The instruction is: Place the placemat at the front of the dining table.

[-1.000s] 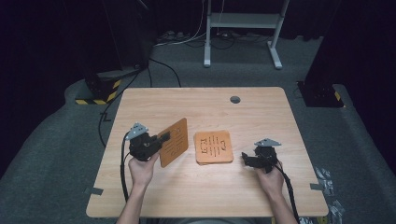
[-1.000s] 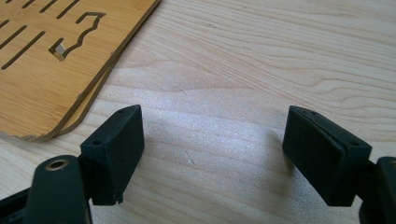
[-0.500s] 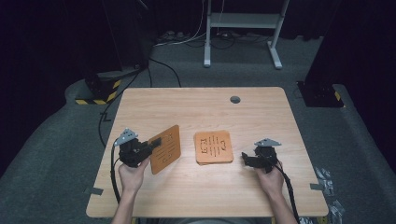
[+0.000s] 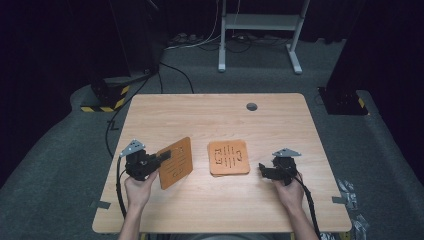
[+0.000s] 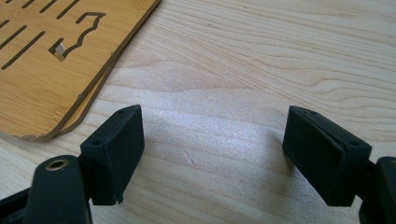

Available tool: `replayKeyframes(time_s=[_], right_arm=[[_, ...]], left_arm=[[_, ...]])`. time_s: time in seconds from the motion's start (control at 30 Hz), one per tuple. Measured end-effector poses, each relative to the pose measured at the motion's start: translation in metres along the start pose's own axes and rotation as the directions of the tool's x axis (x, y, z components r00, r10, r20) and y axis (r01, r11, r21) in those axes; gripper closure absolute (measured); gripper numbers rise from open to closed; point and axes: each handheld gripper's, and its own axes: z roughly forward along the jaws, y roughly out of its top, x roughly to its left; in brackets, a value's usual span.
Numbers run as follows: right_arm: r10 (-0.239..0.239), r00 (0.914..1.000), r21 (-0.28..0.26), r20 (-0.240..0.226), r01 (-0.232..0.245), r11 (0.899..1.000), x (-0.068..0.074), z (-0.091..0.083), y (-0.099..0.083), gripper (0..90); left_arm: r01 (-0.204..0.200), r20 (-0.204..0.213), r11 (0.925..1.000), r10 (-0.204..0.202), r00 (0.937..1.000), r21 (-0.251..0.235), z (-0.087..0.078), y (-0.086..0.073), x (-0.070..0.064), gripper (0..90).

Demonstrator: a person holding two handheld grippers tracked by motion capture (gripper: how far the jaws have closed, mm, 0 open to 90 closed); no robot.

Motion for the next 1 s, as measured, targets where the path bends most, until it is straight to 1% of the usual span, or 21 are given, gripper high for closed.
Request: replayKeyframes(time_s=[0.07,0.1,0.13,0.17,0.2,0.23,0.27,0.3,0.5,0.53,0.63,0.7,0.73,0.8,0.87,0.97,1.0], right_arm=[[0.000,1.0000,0.000,0.000,0.000,1.000,0.000,0.000,0.000,20.6],[0.000,1.0000,0.000,0.000,0.000,1.000,0.000,0.000,0.000,20.6],[0.000,1.0000,0.000,0.000,0.000,1.000,0.000,0.000,0.000,20.6],[0.000,1.0000,0.000,0.000,0.000,1.000,0.000,0.000,0.000,20.6],[0.000,1.0000,0.000,0.000,0.000,1.000,0.000,0.000,0.000,20.6],[0.000,1.0000,0.000,0.000,0.000,1.000,0.000,0.000,0.000,20.6],[0.000,1.0000,0.000,0.000,0.000,1.000,0.000,0.000,0.000,20.6],[0.000,1.0000,0.000,0.000,0.000,1.000,0.000,0.000,0.000,20.6],[0.000,1.0000,0.000,0.000,0.000,1.000,0.000,0.000,0.000,20.6],[0.000,1.0000,0.000,0.000,0.000,1.000,0.000,0.000,0.000,20.6],[0.000,1.0000,0.000,0.000,0.000,1.000,0.000,0.000,0.000,20.6],[0.000,1.0000,0.000,0.000,0.000,1.000,0.000,0.000,0.000,20.6],[0.000,1.0000,0.000,0.000,0.000,1.000,0.000,0.000,0.000,20.6],[0.000,1.0000,0.000,0.000,0.000,1.000,0.000,0.000,0.000,20.6],[0.000,1.0000,0.000,0.000,0.000,1.000,0.000,0.000,0.000,20.6],[0.000,1.0000,0.000,0.000,0.000,1.000,0.000,0.000,0.000,20.6],[0.000,1.0000,0.000,0.000,0.000,1.000,0.000,0.000,0.000,20.6]], left_arm=[[0.002,-0.003,1.0000,-0.002,1.0000,-0.003,-0.001,0.000,0.002,85.7],[-0.004,-0.007,1.0000,0.004,1.0000,-0.001,-0.001,0.000,0.003,85.4],[0.004,-0.012,1.0000,-0.004,0.9999,-0.002,-0.001,0.000,0.004,85.0],[-0.002,-0.026,1.0000,0.002,0.9997,0.002,-0.002,-0.001,0.005,84.4],[-0.002,-0.026,1.0000,0.002,0.9997,0.002,-0.002,-0.001,0.005,83.6],[-0.017,-0.038,0.9998,0.017,0.9991,0.011,-0.002,-0.001,0.006,82.8],[-0.019,-0.044,0.9997,0.020,0.9988,0.015,-0.002,-0.002,0.007,82.0],[-0.016,-0.054,0.9997,0.017,0.9984,0.017,-0.001,-0.003,0.007,81.1],[-0.001,-0.067,0.9998,0.003,0.9977,0.022,-0.001,-0.008,0.013,78.2],[0.000,-0.080,0.9997,0.002,0.9968,0.025,-0.002,-0.010,0.014,77.3],[-0.010,-0.092,0.9997,0.012,0.9957,0.024,-0.002,-0.013,0.015,75.7],[-0.002,-0.100,0.9997,0.004,0.9950,0.025,-0.002,-0.015,0.015,74.0],[-0.012,-0.118,0.9994,0.016,0.9929,0.032,-0.002,-0.016,0.016,73.1],[-0.016,-0.123,0.9994,0.020,0.9922,0.032,-0.001,-0.018,0.016,71.7],[-0.020,-0.144,0.9992,0.025,0.9893,0.036,0.001,-0.020,0.017,70.5],[-0.022,-0.149,0.9993,0.027,0.9885,0.031,0.001,-0.022,0.018,69.2],[-0.028,-0.161,0.9991,0.033,0.9864,0.033,0.001,-0.023,0.019,68.3]])
